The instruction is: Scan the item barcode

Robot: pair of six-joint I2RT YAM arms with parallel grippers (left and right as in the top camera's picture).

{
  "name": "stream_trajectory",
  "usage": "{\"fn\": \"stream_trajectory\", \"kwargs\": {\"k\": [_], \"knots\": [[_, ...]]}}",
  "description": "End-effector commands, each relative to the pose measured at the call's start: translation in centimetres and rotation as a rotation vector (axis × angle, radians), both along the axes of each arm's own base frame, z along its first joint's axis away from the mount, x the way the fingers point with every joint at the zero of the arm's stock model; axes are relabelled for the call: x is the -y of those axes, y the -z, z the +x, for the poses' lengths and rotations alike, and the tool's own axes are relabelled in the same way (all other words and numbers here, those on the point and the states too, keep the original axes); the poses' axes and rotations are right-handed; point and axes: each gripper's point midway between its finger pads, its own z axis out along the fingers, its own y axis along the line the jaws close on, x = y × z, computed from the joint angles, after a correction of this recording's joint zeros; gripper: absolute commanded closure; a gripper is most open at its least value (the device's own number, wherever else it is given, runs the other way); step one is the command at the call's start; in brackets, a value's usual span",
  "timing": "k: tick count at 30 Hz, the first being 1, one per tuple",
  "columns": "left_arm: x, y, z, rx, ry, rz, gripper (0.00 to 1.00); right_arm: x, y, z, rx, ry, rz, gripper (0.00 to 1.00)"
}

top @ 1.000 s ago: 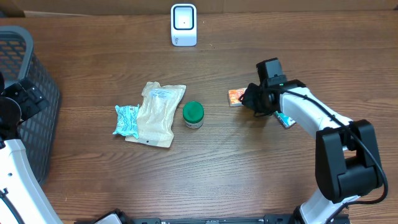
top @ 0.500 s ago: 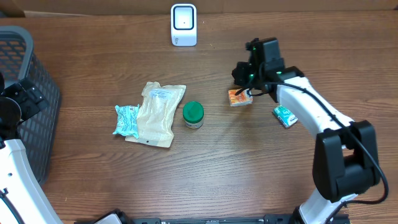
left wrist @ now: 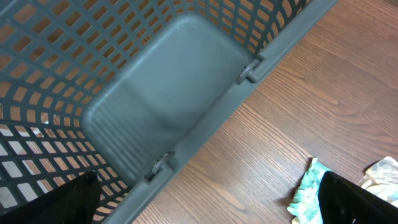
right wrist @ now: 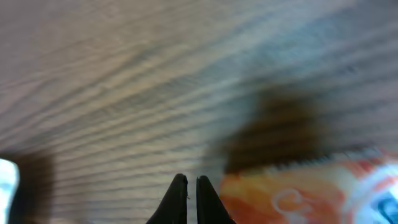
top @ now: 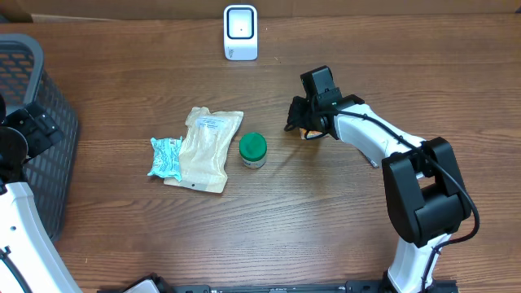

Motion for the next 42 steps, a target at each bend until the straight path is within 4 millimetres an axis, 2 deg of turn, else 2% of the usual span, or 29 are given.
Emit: {"fn": "stream_trajectory", "kwargs": {"k": [1, 5, 7, 11, 14, 17, 22, 24, 32, 38, 42], "knots": [[-0.3, -0.4, -0.1, -0.003, 0.000, 0.020, 0.01, 0.3, 0.0, -0.2, -0.016, 0.024, -0.022, 0.96], [-0.3, -0.4, -0.1, -0.003, 0.000, 0.020, 0.00, 1.0, 0.7, -1.7, -0.082, 0.023, -0.050, 0.96], [-0.3, -0.4, -0.1, -0.003, 0.000, 0.020, 0.01, 1.5, 1.2, -3.0, -0.142, 0.020, -0.078, 0.96], [-0.3, -0.3, -0.1, -0.003, 0.000, 0.020, 0.00, 2.4, 1.1, -4.6, -0.207, -0.021, -0.131, 0.96], [-0.3, -0.4, -0.1, -0.003, 0.000, 0.020, 0.01, 3.8, 0.1, -5.2, -0.227, -0.004, -0.204, 0.96], [-0.3, -0.4, -0.1, -0.003, 0.000, 0.020, 0.01, 5.8, -1.6, -5.5, -0.222, 0.035, -0.301, 0.96], [-0.3, -0.4, -0.1, -0.003, 0.000, 0.020, 0.01, 10.0, -5.0, -5.7, -0.181, 0.206, -0.454, 0.96], [-0.3, -0.3, -0.1, -0.003, 0.000, 0.020, 0.00, 11.0, -5.4, -5.7, -0.171, 0.254, -0.475, 0.96], [-0.3, -0.4, -0.1, -0.003, 0.000, 0.020, 0.01, 12.9, -4.1, -4.2, -0.131, 0.342, -0.443, 0.96], [-0.3, -0.3, -0.1, -0.003, 0.000, 0.020, 0.00, 13.8, -3.4, -3.5, -0.111, 0.373, -0.426, 0.96], [-0.3, -0.4, -0.1, -0.003, 0.000, 0.020, 0.00, 14.0, -2.3, -3.3, -0.127, 0.377, -0.431, 0.96]]}}
